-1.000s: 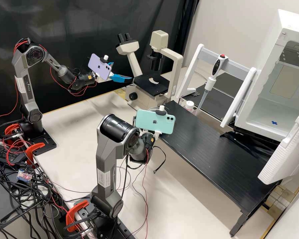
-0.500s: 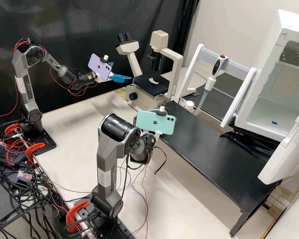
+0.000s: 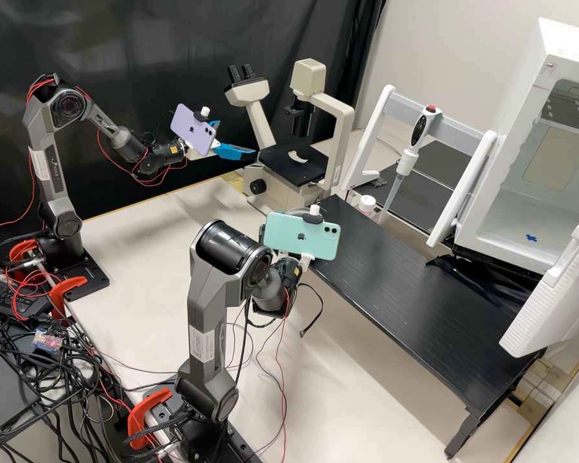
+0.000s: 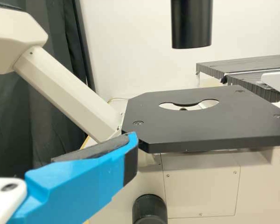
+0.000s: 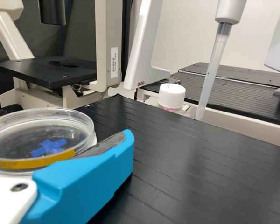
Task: Move the petri dish to the incubator
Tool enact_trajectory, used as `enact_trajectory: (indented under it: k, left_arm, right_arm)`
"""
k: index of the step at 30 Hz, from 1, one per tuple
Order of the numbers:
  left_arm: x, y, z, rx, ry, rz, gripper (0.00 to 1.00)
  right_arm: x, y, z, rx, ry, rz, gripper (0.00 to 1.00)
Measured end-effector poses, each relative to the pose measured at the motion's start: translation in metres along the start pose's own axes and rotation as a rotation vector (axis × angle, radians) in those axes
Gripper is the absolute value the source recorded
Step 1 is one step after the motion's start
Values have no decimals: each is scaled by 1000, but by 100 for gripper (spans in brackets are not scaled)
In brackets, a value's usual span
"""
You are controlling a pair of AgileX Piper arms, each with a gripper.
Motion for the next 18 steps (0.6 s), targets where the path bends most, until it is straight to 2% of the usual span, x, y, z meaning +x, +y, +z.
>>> enact_trajectory:
  k: [12, 18]
  left_arm:
    - [0, 0, 0, 0, 0, 0, 100]
    - [0, 0, 0, 0, 0, 0, 100]
  right_arm:
    - [0, 1, 0, 1, 1, 2, 0]
    - [0, 1, 1, 14, 4, -4, 0]
